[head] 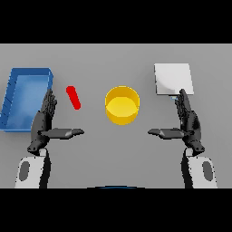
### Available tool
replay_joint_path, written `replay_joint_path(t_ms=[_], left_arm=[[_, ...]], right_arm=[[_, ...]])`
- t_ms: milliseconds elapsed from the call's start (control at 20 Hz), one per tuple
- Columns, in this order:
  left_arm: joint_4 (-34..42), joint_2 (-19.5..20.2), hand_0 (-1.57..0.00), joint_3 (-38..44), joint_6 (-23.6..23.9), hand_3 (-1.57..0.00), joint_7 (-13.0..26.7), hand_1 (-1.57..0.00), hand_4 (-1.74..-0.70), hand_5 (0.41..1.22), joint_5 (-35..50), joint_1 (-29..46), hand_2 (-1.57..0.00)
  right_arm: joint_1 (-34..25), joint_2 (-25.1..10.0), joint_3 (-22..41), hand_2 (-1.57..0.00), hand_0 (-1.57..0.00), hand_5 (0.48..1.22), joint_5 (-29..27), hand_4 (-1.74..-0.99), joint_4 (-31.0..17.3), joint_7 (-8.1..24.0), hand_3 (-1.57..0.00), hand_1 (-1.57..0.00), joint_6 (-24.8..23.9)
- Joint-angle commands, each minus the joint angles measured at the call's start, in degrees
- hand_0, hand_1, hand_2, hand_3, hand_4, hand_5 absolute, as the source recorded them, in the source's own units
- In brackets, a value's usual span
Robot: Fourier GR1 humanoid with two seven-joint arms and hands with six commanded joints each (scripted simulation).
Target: Pick up the red beaker and tilt it to pour out 1 green nut into yellow bowl. Pick up the yellow bowl and place it on the metallic measuring scale.
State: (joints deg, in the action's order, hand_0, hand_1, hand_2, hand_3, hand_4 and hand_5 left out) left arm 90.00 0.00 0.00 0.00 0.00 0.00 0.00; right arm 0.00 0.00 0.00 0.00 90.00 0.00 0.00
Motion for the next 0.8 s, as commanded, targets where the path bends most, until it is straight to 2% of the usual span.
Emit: replay_joint_path(t_ms=[0,250,300,350,450,550,750], left_arm=[[0.0,0.2,0.0,0.2,-0.1,0.0,0.0,0.0,-1.09,0.623,0.2,0.0,0.0],[-0.1,2.0,0.0,1.7,-1.3,0.0,-0.2,0.0,-1.09,0.623,1.8,0.1,0.0],[2.7,3.0,0.0,-0.3,-1.3,0.0,-2.1,0.0,-1.09,0.623,-1.0,2.7,0.0],[5.6,3.6,0.0,-1.9,-1.4,0.0,-3.9,0.0,-1.09,0.62,-3.0,5.5,0.0],[6.7,3.9,0.0,-3.3,-0.7,0.0,-2.0,0.0,-1.09,0.615,-5.4,6.7,0.0],[7.6,3.7,0.0,-4.2,-0.6,0.0,-0.7,0.0,-1.1,0.616,-6.4,7.3,0.0],[5.7,3.8,0.0,-4.6,0.0,0.0,1.3,0.0,-1.09,0.612,-8.0,4.8,0.0]], right_arm=[[0.0,0.1,0.1,0.0,0.0,0.66,0.0,-1.128,0.0,0.0,0.0,0.0,-0.1],[0.8,1.2,1.3,0.0,0.0,0.66,0.9,-1.128,0.9,-0.2,0.0,0.0,-0.6],[2.5,-0.3,4.1,0.0,0.0,0.66,7.0,-1.128,2.7,-4.7,0.0,0.0,-2.2],[4.2,-1.3,6.0,0.0,0.0,0.663,11.1,-1.128,3.9,-7.4,0.0,0.0,-3.0],[5.2,-1.4,8.5,0.0,0.0,0.666,15.5,-1.126,5.2,-7.4,0.0,0.0,-4.1],[6.6,-1.8,9.0,0.0,0.0,0.663,16.8,-1.118,6.4,-7.3,0.0,0.0,-4.6],[6.0,-1.9,8.5,0.0,0.0,0.653,15.6,-1.123,7.2,-6.0,0.0,0.0,-3.9]])
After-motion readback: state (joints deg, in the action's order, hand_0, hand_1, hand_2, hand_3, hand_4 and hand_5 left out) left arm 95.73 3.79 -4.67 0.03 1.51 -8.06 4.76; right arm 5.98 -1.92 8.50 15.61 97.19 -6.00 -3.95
